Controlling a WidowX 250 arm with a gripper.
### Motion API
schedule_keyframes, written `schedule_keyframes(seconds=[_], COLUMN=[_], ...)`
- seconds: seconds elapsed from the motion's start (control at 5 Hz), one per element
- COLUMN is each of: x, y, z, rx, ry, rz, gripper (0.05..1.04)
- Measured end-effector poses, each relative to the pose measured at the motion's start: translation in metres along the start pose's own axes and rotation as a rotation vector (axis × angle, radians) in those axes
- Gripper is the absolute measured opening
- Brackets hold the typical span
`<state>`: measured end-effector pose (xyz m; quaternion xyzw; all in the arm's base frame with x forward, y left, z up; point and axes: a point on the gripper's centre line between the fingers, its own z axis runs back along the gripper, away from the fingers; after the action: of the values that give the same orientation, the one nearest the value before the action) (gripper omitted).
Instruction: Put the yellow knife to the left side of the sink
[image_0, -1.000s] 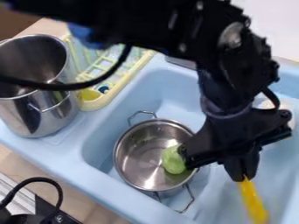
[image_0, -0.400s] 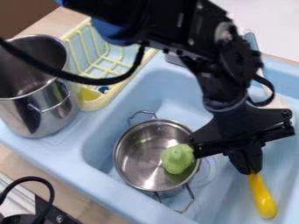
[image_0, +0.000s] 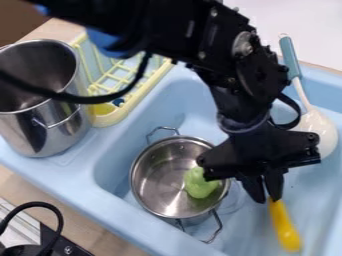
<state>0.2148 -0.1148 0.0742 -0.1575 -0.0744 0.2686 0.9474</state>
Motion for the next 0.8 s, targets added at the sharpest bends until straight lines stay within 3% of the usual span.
schedule_keyframes(seconds=[0.6, 0.8], x=[-0.011, -0.014], y=[0.009, 0.013], z=[0.035, 0.058], rx=[0.062, 0.101], ry=[-0.101, -0.119], rz=[0.063, 0.168], gripper=[0.967, 0.995])
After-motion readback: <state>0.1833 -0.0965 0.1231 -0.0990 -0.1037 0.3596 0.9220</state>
